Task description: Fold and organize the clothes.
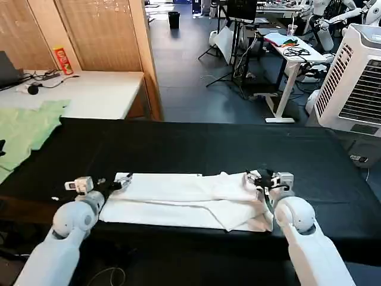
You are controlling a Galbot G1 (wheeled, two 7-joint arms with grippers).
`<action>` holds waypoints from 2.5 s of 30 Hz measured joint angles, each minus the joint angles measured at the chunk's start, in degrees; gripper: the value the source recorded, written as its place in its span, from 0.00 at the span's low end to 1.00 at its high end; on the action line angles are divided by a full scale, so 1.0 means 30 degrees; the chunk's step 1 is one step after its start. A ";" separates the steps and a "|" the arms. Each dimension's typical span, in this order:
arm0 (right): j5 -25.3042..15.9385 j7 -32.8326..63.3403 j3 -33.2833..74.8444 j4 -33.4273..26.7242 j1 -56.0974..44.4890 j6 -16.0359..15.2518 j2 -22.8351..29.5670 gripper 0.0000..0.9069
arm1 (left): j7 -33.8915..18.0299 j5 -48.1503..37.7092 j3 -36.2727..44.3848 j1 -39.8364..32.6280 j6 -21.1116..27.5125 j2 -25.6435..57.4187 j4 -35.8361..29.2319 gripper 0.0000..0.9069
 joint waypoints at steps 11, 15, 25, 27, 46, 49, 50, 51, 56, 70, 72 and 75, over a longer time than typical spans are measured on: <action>-0.0925 0.0786 0.0014 -0.0131 -0.0546 0.0841 0.1111 0.08 | 0.0041 0.0887 -0.0059 -0.0159 -0.0108 -0.0252 0.0630 0.00; -0.1324 0.1506 0.0200 -0.0027 -0.0896 0.1487 0.1610 0.04 | -0.0125 0.1840 -0.0085 -0.0157 -0.0543 -0.0560 0.0696 0.00; -0.1284 0.0743 0.0533 0.0628 -0.1410 0.1413 0.1675 0.97 | 0.0271 0.3322 -0.0065 -0.0342 -0.1602 -0.0771 0.0569 0.97; -0.1263 0.0514 0.0606 0.0905 -0.1603 0.1400 0.1486 0.97 | 0.0469 0.3384 -0.0081 -0.0357 -0.1756 -0.0702 0.0540 0.97; 0.0376 0.0286 0.2335 0.6560 -0.4654 0.1266 -0.0400 0.97 | 0.0399 0.1089 -0.2296 0.1598 -0.1771 -0.0650 -0.1605 0.97; 0.0435 0.0068 0.2520 0.7295 -0.5105 0.1266 -0.0542 0.97 | 0.0416 0.1322 -0.2423 0.3000 -0.1800 -0.1176 -0.2403 0.97; 0.0482 0.0051 0.2560 0.7470 -0.5203 0.1265 -0.0575 0.97 | 0.0407 0.1391 -0.2451 0.3303 -0.1802 -0.1323 -0.2526 0.97; 0.0504 0.0033 0.2586 0.7622 -0.5276 0.1266 -0.0593 0.97 | 0.0406 0.1461 -0.2478 0.3543 -0.1804 -0.1465 -0.2636 0.97; 0.0599 0.0038 0.2662 0.8195 -0.5487 0.1272 -0.0589 0.97 | 0.0405 0.1825 -0.2513 0.4229 -0.1848 -0.1976 -0.2786 0.85; 0.0537 -0.0008 0.2557 0.8536 -0.5274 0.1296 -0.0534 0.97 | 0.0384 0.3383 -0.2273 0.4729 -0.2065 -0.2494 -0.2323 0.00; 0.0525 -0.0009 0.2559 0.8538 -0.5243 0.1295 -0.0540 0.97 | 0.0438 0.3476 -0.2212 0.4716 -0.2080 -0.2519 -0.2345 0.00; 0.0510 -0.0011 0.2568 0.8539 -0.5237 0.1295 -0.0533 0.97 | 0.0605 0.3839 -0.2208 0.4660 -0.2119 -0.2516 -0.2499 0.00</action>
